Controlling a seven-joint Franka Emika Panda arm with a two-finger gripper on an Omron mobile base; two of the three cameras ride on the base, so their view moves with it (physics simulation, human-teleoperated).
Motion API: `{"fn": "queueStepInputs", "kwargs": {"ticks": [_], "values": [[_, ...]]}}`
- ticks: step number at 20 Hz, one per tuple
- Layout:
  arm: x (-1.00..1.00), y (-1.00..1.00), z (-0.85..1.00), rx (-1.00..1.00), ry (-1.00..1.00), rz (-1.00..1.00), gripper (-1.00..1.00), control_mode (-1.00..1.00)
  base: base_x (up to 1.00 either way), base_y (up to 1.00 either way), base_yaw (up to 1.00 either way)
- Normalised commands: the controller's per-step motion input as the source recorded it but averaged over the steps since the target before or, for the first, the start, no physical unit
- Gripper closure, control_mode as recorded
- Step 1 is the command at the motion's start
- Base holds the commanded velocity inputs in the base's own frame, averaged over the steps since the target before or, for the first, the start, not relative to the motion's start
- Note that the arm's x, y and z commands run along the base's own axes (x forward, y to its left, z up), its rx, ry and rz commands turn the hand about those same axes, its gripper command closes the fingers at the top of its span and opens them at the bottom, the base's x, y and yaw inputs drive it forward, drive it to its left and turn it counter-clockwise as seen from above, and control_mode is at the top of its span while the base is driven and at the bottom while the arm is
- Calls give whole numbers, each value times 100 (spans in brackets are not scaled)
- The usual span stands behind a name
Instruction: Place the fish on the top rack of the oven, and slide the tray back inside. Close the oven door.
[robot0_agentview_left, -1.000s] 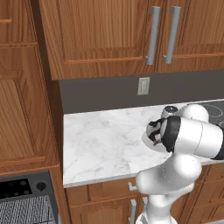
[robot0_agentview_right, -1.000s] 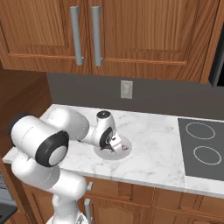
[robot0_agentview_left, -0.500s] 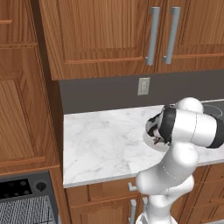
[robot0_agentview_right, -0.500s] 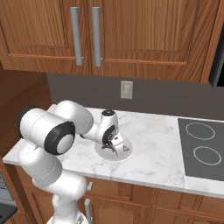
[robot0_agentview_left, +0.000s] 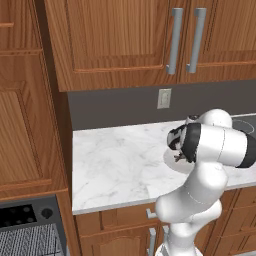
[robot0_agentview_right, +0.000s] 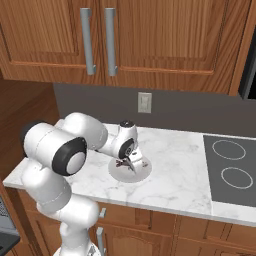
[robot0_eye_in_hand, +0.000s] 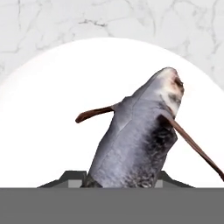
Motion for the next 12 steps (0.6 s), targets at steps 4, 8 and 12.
{"fn": "queueStepInputs", "kwargs": {"ticks": [4, 8, 12], "values": [[-53, 0, 36, 0, -26, 4, 100, -100, 0, 0, 0], [-61, 0, 66, 0, -32, 5, 100, -100, 0, 0, 0], [-60, 0, 87, 0, -24, 9, 100, -100, 0, 0, 0]]}}
